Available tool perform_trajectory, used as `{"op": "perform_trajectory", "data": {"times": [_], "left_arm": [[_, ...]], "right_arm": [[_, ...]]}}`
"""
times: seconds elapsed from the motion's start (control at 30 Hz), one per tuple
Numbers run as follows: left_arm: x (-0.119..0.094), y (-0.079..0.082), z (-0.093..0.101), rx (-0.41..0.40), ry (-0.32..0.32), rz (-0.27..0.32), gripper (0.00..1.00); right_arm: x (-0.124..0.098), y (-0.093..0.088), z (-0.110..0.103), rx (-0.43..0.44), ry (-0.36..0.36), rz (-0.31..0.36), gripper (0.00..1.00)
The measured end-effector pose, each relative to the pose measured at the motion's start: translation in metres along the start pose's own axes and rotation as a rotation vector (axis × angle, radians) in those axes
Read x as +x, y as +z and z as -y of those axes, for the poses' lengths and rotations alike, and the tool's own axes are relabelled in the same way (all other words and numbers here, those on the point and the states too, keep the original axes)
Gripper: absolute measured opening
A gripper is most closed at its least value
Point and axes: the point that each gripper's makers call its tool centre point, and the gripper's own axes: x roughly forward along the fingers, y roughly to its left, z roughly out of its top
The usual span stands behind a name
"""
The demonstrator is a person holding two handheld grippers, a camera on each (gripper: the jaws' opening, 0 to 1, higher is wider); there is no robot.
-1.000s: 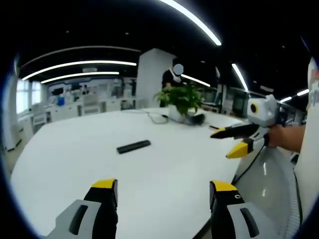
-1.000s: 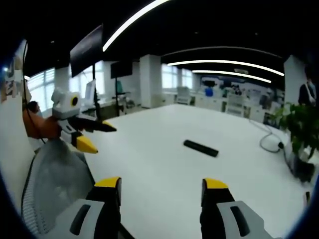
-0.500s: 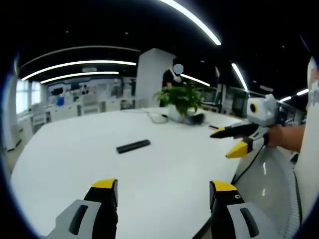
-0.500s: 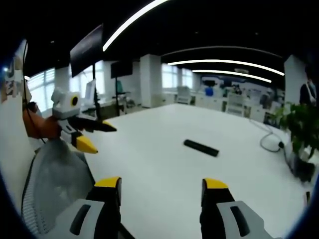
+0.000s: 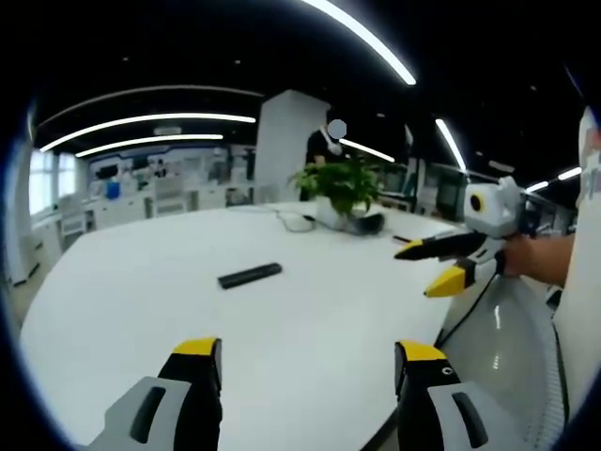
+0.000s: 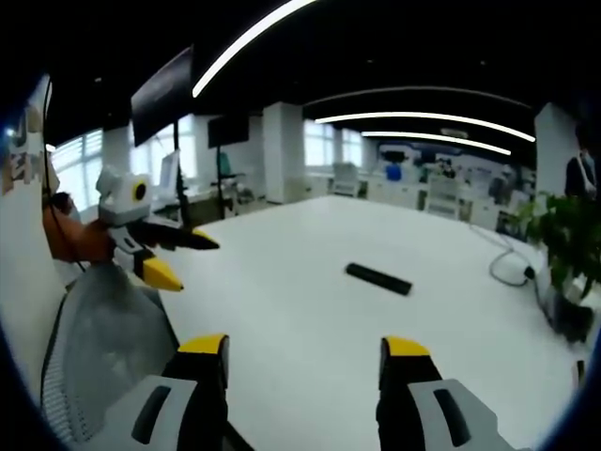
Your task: Press the specified remote control buttons in sequence, fully releasing each button before pressing the next.
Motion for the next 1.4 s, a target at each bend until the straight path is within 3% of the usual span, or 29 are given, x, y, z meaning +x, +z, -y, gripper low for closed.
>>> {"op": "perform_trajectory", "data": {"times": [1.4], "left_arm": [[0.0003, -0.0013, 0.0004, -0.017, -0.008, -0.003, 0.77]], "right_arm": [[0.0, 0.0039, 0.0012, 0.018, 0.007, 0.018, 0.63]]}}
